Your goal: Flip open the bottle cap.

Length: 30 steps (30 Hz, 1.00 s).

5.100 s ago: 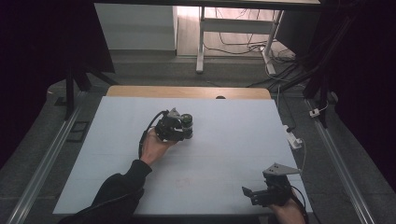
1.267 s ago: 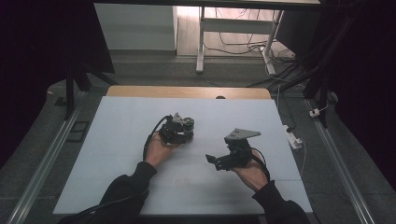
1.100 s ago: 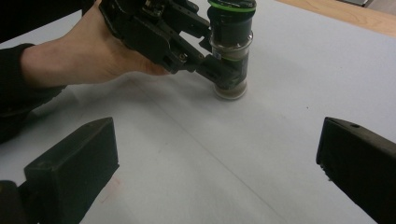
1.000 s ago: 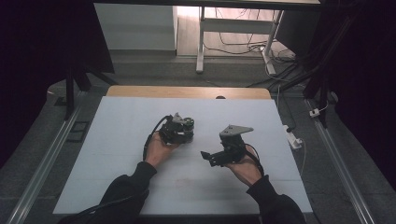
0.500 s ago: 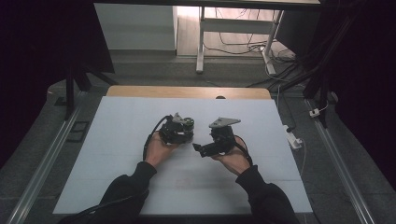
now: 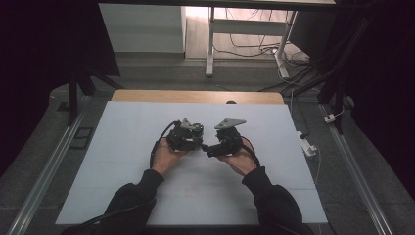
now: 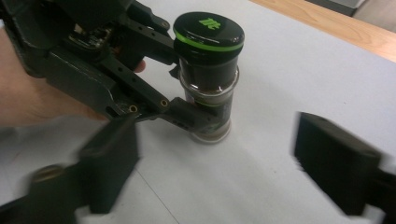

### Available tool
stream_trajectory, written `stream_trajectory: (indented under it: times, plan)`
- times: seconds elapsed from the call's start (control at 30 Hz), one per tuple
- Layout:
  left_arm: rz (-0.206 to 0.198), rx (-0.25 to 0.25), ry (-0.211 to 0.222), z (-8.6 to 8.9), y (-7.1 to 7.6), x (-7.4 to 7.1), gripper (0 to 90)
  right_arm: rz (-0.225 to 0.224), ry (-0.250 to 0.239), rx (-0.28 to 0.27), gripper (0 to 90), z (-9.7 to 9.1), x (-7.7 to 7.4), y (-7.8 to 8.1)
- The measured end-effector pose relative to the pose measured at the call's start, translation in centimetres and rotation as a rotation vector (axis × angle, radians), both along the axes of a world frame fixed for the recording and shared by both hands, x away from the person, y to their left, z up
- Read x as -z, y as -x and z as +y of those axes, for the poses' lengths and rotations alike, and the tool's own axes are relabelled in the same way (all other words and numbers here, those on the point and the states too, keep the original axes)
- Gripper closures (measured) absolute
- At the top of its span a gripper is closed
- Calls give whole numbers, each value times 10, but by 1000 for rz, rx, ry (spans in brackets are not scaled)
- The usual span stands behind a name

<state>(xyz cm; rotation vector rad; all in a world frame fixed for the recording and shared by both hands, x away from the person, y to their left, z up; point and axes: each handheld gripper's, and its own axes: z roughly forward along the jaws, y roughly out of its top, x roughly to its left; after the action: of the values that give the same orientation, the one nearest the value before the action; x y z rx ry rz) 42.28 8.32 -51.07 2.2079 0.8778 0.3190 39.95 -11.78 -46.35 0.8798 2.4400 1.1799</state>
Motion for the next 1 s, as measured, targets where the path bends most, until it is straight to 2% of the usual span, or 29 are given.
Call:
stream_trajectory:
  times: [0.03, 0.07, 0.13, 0.27, 0.33, 0.37, 0.4, 0.43, 0.53, 0.8, 1.0]
  plan:
    - [0, 0, -1, 0, 0, 0, 537, 3, -4, -7, 246, -1, -1, -1]
    - [0, 1, 0, 0, 0, 0, 536, 11, -10, -18, 355, -1, -2, -2]
    - [1, 4, -3, 0, 0, 0, 537, 14, -14, -31, 463, 0, -3, -3]
    - [1, 1, -1, 0, 0, 0, 536, 41, -16, -77, 658, 4, -3, -7]
    - [1, 1, 0, 0, 0, 0, 537, 45, -6, -92, 754, 7, -2, -8]
    - [1, 3, -3, 0, 0, 0, 537, 45, -6, -92, 754, 7, -2, -8]
    - [1, 2, -2, 0, 0, 0, 537, 43, -6, -103, 833, 9, -2, -9]
    - [1, 2, -2, 0, 0, 0, 537, 41, -7, -109, 865, 10, -2, -10]
    - [1, 1, -2, 0, 0, 0, 537, 38, -8, -119, 896, 13, -1, -12]
    - [0, 3, -6, 0, 0, 0, 536, 42, 14, -126, 897, 25, 5, -16]
    - [2, -4, 5, 0, 0, 0, 537, 48, 6, -128, 898, 26, 5, -18]
